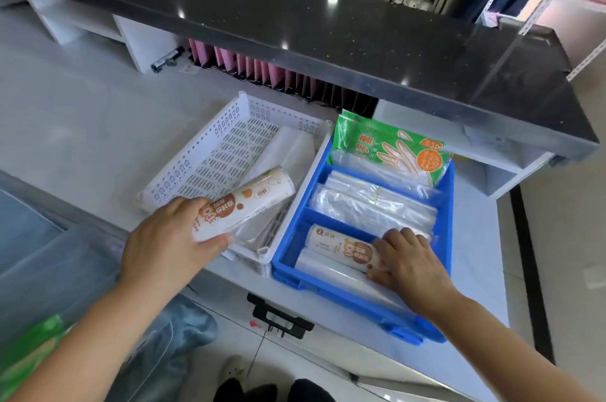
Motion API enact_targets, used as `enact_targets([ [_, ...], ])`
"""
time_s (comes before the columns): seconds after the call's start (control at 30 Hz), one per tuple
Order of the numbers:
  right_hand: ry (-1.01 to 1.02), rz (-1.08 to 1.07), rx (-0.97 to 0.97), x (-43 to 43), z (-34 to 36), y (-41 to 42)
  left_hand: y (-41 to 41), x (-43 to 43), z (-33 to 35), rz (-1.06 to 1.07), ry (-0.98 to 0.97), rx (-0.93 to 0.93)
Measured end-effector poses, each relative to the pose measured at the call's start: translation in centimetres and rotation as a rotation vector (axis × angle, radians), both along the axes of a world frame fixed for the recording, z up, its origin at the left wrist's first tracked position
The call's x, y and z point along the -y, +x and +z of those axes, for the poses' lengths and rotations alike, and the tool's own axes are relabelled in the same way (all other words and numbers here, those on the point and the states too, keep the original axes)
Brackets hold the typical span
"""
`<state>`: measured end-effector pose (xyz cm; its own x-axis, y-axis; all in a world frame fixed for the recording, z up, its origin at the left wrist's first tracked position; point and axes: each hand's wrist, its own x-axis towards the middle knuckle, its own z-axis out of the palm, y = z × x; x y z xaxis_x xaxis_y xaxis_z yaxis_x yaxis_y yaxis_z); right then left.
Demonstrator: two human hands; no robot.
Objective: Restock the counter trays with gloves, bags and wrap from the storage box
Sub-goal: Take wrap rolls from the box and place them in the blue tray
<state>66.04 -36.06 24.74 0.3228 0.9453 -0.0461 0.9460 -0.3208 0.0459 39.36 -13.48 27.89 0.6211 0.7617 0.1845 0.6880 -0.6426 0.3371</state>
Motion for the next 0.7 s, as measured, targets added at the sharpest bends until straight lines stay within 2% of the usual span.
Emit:
enact_targets([
  [0.17, -0.027, -0.006, -0.024, -0.5, 0.5, -0.4, 0.6, -1.4, -0.4, -0.029, 0.023, -0.018],
  [0.27, 0.052, 0.031, -0.099, -2.1, 1.1, -1.5, 1.0, -2.3, -0.5, -0.047, 0.029, -0.019],
  [0.43, 0.077, 0.208, -0.336, -6.6, -0.2, -4.5, 1.9, -3.9, -0.3, -0.096, 0.033, -0.012],
  [0.57, 0.002, 0.273, -0.297, -8.2, -0.6, -4.9, 2.4, -4.9, -0.2, -0.128, 0.036, -0.032],
  [0.7, 0.039, 0.217, -0.379, -7.9, 0.4, -4.8, 3.4, -5.7, -0.3, -0.175, 0.000, -0.029],
])
